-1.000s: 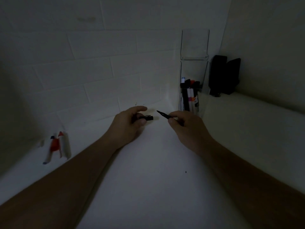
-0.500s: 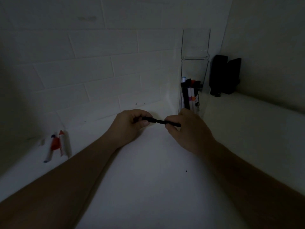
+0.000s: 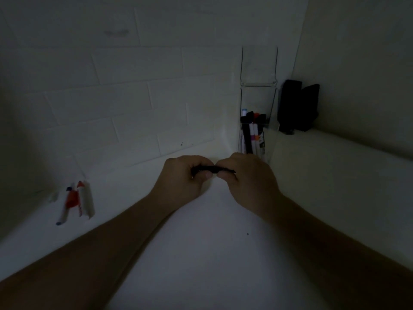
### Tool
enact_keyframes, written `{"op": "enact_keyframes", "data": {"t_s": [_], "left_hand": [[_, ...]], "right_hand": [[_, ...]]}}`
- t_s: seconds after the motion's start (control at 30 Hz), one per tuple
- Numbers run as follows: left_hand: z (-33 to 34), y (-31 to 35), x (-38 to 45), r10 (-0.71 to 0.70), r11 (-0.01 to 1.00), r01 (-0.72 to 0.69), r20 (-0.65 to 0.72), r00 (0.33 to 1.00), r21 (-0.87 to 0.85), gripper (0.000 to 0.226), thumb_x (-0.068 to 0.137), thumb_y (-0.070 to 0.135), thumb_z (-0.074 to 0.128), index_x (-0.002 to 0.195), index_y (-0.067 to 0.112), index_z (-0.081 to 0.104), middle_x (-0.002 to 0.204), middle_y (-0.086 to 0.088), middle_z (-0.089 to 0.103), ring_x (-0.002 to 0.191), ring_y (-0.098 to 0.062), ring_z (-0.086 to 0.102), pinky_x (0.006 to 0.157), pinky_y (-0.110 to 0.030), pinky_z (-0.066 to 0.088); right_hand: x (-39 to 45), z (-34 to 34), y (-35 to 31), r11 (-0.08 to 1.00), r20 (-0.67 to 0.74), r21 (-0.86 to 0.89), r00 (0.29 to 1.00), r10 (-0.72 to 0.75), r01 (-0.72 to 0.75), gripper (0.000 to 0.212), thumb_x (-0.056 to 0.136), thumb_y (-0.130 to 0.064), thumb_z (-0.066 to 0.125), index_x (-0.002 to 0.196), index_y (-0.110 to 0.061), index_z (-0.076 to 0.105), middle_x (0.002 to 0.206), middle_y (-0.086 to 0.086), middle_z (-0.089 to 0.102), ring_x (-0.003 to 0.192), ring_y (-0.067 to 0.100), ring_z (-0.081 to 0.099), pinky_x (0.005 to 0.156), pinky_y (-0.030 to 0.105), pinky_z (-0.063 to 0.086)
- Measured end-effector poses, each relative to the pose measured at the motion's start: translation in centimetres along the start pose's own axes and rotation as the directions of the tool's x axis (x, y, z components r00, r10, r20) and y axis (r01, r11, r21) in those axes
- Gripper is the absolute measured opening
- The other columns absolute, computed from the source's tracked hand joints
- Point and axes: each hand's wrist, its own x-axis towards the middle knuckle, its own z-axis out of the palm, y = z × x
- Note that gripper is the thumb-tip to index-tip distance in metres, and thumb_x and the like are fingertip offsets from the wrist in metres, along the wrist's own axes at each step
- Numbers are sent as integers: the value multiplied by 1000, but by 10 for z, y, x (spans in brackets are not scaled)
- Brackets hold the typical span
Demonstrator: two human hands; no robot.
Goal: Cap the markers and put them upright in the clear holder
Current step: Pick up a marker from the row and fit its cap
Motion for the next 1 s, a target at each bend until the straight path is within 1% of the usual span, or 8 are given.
{"op": "enact_keyframes", "data": {"t_s": [0.1, 0.2, 0.3, 0.43, 0.57, 0.73, 0.87, 1.0], "left_hand": [[2, 2, -1, -98, 988, 99, 18, 995, -115, 16, 91, 39, 66, 107, 38, 65, 87, 13, 73, 80, 0, 66, 71, -14, 48], [3, 2, -2, -100, 984, 115, 113, 989, -139, 21, 97, 46, 54, 116, 38, 54, 91, 10, 73, 81, -4, 67, 73, -24, 51], [5, 1, -4, -62, 991, 82, 185, 981, -107, 20, 97, 44, 53, 115, 38, 57, 90, 12, 70, 76, 1, 63, 67, -14, 43], [8, 1, -4, -14, 1000, 18, 231, 973, -16, 24, 95, 50, 53, 113, 37, 62, 87, 15, 68, 80, 4, 62, 68, -9, 41], [8, 2, -5, 5, 1000, -11, 244, 970, 21, 23, 95, 49, 53, 107, 34, 66, 88, 17, 68, 81, 2, 62, 71, -10, 44], [7, 5, -6, 0, 1000, 3, 270, 963, -8, 26, 95, 49, 53, 96, 29, 71, 88, 13, 70, 81, -2, 64, 75, -19, 51], [7, 6, -5, 6, 1000, -14, 267, 964, 27, 28, 95, 49, 53, 95, 28, 71, 90, 11, 70, 83, -2, 64, 79, -22, 52], [7, 6, -5, 28, 996, -51, 274, 961, 78, 30, 96, 47, 53, 92, 23, 71, 87, 5, 69, 81, -5, 62, 80, -25, 49]], "right_hand": [[3, -7, -4, 991, 86, -118, 994, 70, -59, 21, 99, -39, 48, 114, -43, 60, 88, -9, 60, 92, 17, 43, 76, 37, 35], [14, -35, -10, 966, 97, 214, 987, 126, -144, 18, 100, -24, 49, 116, -29, 58, 85, -8, 59, 76, 6, 53, 66, 27, 43], [35, -79, 1, 857, -246, 478, 907, 341, -193, 20, 98, -19, 57, 118, -19, 52, 84, -16, 54, 68, -13, 56, 55, 8, 42], [61, -116, 29, 880, -507, 457, 775, 379, -131, 52, 94, -14, 65, 138, -20, 38, 97, -6, 62, 73, -10, 61, 61, 3, 46], [74, -105, 51, 951, -406, 249, 872, 275, -184, 61, 93, -14, 66, 142, -28, 34, 109, 5, 65, 87, 14, 65, 76, 26, 56], [56, -75, 68, 955, -248, -130, 941, 229, -266, 26, 99, -32, 55, 123, -25, 54, 93, 7, 61, 91, 28, 54, 79, 43, 52], [42, -64, 71, 977, -128, -24, 970, 208, -212, 30, 105, -23, 40, 117, -9, 64, 102, 14, 67, 90, 28, 62, 84, 34, 49], [29, -58, 66, 981, -117, -35, 976, 186, -191, 39, 97, -4, 50, 136, -5, 52, 127, 18, 59, 115, 31, 57, 100, 32, 42]]}}
